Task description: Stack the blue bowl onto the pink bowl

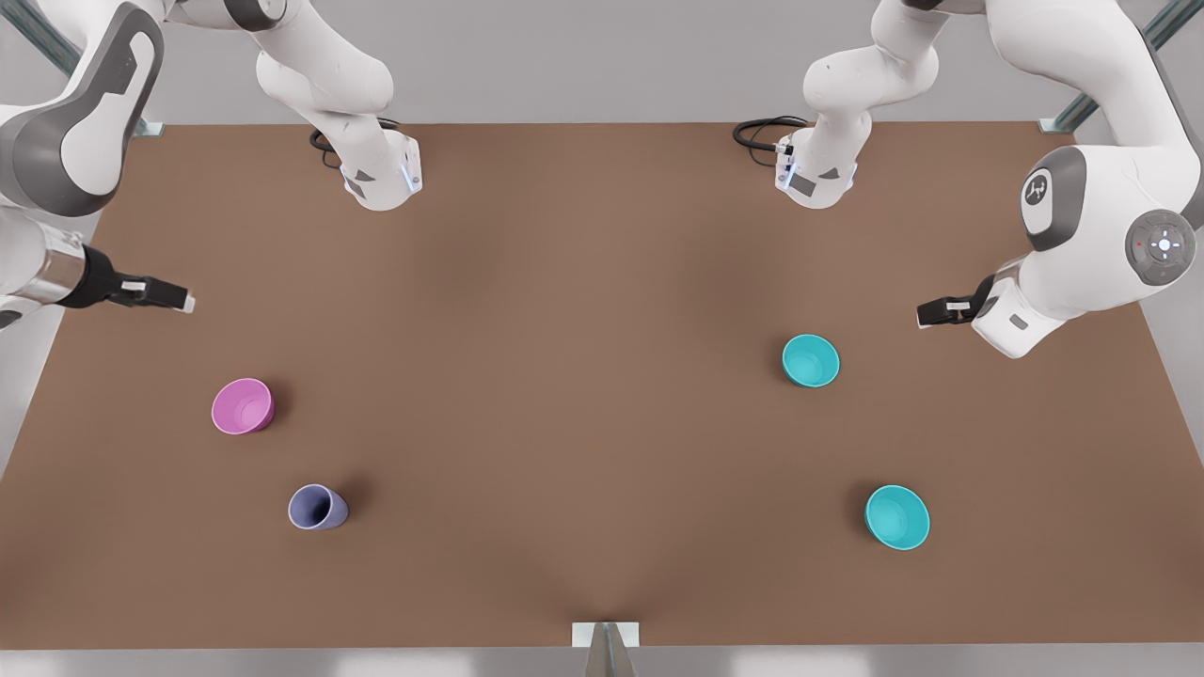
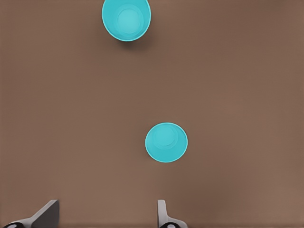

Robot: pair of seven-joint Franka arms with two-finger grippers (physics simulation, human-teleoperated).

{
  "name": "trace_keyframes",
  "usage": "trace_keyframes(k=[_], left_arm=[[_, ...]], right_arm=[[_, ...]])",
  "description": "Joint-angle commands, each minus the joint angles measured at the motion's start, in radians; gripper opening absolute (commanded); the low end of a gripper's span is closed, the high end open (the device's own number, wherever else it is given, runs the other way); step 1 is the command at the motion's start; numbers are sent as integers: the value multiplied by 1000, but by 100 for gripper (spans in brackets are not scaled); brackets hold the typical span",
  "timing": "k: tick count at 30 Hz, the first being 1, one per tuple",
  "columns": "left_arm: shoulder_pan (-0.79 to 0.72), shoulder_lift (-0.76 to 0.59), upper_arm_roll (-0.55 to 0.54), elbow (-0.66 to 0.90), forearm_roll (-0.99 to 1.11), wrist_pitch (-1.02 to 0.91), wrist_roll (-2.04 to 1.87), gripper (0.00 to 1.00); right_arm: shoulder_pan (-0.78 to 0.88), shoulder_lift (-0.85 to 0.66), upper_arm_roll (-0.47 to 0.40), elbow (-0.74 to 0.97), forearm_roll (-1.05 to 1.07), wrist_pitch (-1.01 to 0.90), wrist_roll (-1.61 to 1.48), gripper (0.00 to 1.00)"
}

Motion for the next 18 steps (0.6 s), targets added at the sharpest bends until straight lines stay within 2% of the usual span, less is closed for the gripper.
trace_keyframes(k=[1, 3, 5, 8, 12, 16, 18], left_arm=[[-1, -1, -1, 1, 2, 0, -2, 100], [-1, -3, -1, 1, 2, 0, -2, 100], [0, -3, -1, 1, 2, 0, -2, 100], [0, -3, -1, 1, 2, 0, -2, 100], [0, -9, -1, 2, 2, -9, -7, 100], [3, -9, -1, 1, 2, -9, -7, 100], [3, -7, -1, 2, 2, -9, -7, 100]], right_arm=[[0, -1, 0, 0, -1, 41, -16, 100], [-4, 17, -2, 20, 7, 27, -39, 100], [-32, 141, -3, 34, -1, 27, -53, 100], [-121, 325, -5, 43, -62, 277, -137, 100], [-207, 497, -2, 42, -82, 522, -244, 100], [-253, 582, 0, 40, -34, 616, -269, 100], [-262, 576, 1, -3, 1, 647, -269, 100]])
